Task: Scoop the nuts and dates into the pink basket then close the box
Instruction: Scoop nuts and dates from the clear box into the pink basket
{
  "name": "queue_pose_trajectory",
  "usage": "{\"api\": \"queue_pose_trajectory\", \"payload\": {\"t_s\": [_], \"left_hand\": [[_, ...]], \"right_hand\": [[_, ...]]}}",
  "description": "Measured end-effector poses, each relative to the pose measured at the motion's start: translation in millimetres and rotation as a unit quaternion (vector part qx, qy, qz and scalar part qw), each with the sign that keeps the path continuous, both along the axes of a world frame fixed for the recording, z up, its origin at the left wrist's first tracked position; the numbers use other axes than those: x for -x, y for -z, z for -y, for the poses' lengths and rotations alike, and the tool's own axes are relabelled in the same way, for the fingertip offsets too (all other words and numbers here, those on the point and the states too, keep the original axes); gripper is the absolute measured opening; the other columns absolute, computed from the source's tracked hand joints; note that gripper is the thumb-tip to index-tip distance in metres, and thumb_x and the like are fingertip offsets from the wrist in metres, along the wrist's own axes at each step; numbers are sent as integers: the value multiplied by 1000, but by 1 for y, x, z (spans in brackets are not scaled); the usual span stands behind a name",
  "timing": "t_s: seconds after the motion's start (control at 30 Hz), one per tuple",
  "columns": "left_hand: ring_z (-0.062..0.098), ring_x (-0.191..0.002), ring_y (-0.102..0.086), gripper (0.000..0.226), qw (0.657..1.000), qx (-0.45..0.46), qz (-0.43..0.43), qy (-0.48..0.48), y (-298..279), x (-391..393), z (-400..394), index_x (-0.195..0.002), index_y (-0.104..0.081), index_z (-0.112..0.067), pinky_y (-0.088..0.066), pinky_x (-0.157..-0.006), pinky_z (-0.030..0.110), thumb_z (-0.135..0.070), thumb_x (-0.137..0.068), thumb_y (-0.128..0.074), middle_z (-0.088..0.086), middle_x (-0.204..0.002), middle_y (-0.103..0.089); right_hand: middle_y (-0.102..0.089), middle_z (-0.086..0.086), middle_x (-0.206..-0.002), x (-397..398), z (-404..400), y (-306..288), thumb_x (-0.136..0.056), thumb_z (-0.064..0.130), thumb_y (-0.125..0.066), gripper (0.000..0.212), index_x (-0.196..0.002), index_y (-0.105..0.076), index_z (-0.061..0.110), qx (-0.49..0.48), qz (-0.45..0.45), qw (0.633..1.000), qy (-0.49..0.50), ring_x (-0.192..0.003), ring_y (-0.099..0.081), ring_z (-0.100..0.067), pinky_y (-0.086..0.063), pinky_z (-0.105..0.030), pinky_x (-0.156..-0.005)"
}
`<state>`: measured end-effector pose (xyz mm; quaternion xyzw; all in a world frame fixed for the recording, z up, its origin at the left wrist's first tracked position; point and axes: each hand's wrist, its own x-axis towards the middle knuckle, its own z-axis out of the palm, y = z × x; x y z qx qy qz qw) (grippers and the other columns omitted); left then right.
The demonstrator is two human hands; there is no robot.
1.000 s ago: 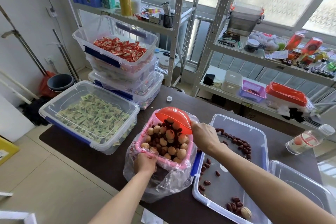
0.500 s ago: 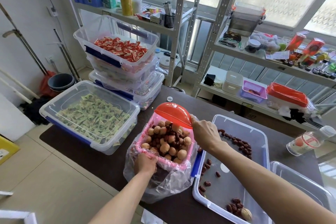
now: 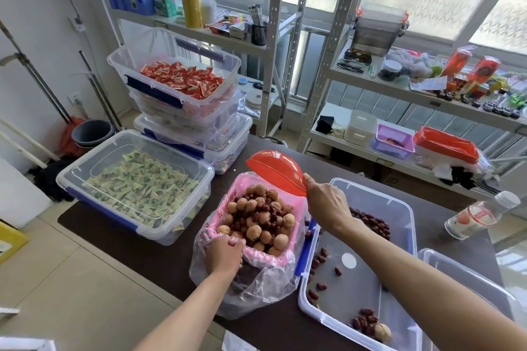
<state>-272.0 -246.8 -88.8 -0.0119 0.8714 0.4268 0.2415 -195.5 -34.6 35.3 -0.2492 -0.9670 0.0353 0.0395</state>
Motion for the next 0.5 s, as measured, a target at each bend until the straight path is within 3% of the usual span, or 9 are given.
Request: {"api": "queue_pose_trajectory", "payload": {"t_s": [0.1,0.23,0.33,0.5], "left_hand": [[26,-59,-71,35,999,-31,-12,13,-9,-9,-9,-58,-68,-10,-61,-67,42,-33,-83,-72,4,-56,-70],[20,-69,-69,26,995,-68,-20,64,-26,-32,-30,-68,-71,-14,-58,-70,35,-32,-86,-71,4,-70,-72],[21,-69,-69,23,989,-99,-10,106,-32,-48,-46,-73,-71,-13,-61,-71,39,-32,-85,-73,7,-76,-71],[17,-70,-69,22,977,-89,-31,192,-36,-72,-62,-78,-70,-6,-60,-77,38,-27,-87,-72,3,-79,-73]], "right_hand": [[-53,-5,-64,-11,-12,-2,-95,4,-39,48,-141,-42,16,9,-22,1000,14,-54,-53,-28,-41,-35,-53],[-65,-9,-73,-31,-28,-4,-95,10,-41,41,-134,-47,19,20,-52,998,17,-63,-64,-31,-44,-35,-55],[-69,-12,-81,-51,-41,-6,-93,12,-46,44,-136,-47,20,33,-70,996,35,-70,-66,-33,-39,-32,-58],[-70,-16,-81,-93,-64,-8,-91,9,-49,47,-137,-48,18,20,-92,992,86,-72,-67,-37,-48,-38,-62]]}}
